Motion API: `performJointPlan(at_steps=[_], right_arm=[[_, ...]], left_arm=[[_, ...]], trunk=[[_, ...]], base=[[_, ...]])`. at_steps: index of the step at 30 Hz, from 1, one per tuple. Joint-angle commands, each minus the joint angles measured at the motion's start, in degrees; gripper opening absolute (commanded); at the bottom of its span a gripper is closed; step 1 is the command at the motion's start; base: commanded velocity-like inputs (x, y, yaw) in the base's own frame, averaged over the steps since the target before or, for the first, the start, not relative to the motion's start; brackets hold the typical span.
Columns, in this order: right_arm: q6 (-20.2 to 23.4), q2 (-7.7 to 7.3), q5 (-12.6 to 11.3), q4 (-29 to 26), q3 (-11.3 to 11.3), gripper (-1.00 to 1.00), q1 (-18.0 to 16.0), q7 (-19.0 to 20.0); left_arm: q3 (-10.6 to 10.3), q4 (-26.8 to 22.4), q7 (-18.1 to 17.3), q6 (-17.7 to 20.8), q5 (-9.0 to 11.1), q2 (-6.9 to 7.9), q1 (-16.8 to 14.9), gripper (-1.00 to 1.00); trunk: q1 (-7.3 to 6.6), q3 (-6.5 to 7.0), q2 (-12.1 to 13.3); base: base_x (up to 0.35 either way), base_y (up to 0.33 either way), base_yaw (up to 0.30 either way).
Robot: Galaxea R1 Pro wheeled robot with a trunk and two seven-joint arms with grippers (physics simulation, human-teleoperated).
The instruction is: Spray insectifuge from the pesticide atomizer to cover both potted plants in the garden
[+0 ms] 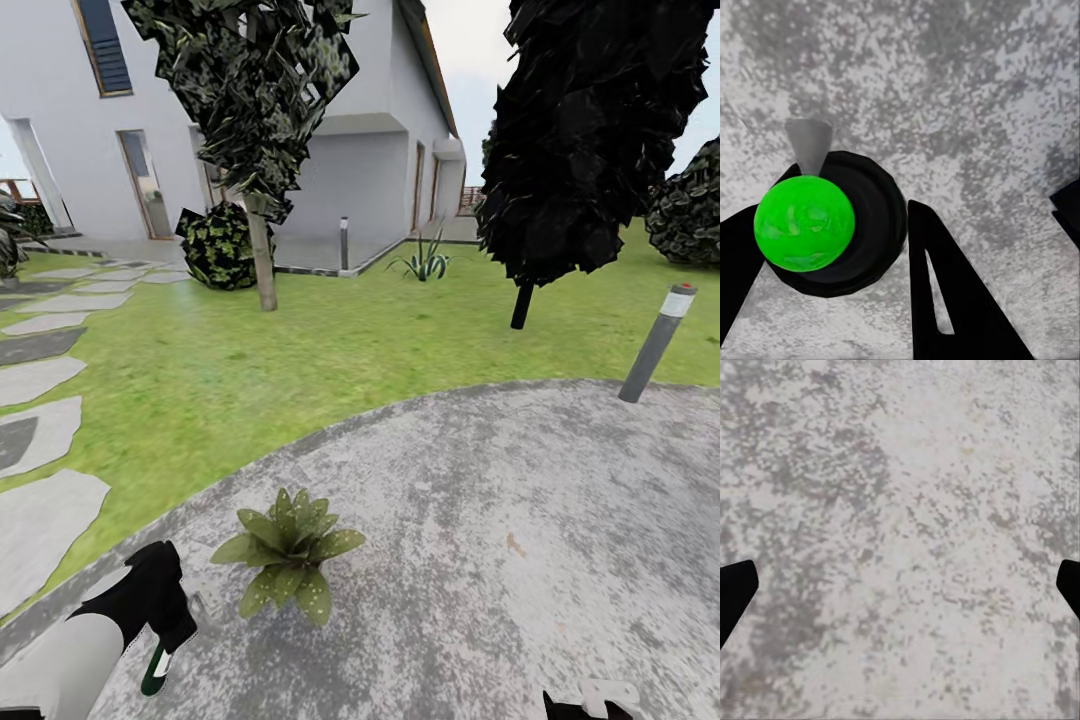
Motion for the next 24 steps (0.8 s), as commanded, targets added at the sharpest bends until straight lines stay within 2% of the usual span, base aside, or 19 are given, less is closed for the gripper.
performJointPlan(at_steps=[1,6,11,17,19,22,24], right_arm=[[-0.26,0.03,0.33,-0.03,-0.48,1.0,-0.06,0.43],[-0.26,0.03,0.33,-0.03,-0.48,1.0,-0.06,0.43],[-0.26,0.03,0.34,-0.03,-0.48,1.0,-0.07,0.43],[-0.26,0.03,0.39,-0.03,-0.48,1.0,-0.07,0.43],[-0.26,0.03,0.41,-0.03,-0.48,1.0,-0.1,0.43],[-0.26,0.03,0.42,0.02,-0.48,1.0,-0.08,0.43],[-0.26,0.03,0.42,0.05,-0.48,1.0,-0.08,0.42]], left_arm=[[-0.08,-0.23,-0.33,0.31,-0.18,0.0,0.0,-1.0],[-0.24,-0.65,-0.66,0.16,-0.2,-0.02,-0.38,-1.0],[-0.57,-0.93,-6.31,0.02,-0.74,-0.25,-0.72,-1.0],[-0.82,-0.35,-7.24,-0.1,-0.86,0.35,-0.03,-1.0],[-0.86,-0.02,-7.2,-1.0,-0.88,0.43,0.05,-1.0],[-0.58,1.16,-7.19,-4.85,-0.83,0.53,0.08,-1.0],[-0.38,1.54,-7.19,-5.35,-0.93,0.6,0.06,-1.0]], trunk=[[0.01,-0.05,-0.02],[0.01,-0.05,-0.02],[0.01,-0.05,-0.02],[0.01,-0.05,-0.02],[0.01,-0.05,-0.02],[0.01,-0.05,-0.02],[0.01,-0.05,-0.02]], base=[[0.128,0.231,-0.003],[0.034,0.06,-0.001],[0.001,0.002,0.0],[0.0,0.0,0.0],[0.0,0.0,0.0],[0.0,0.0,0.0],[0.0,0.0,-0.014]])
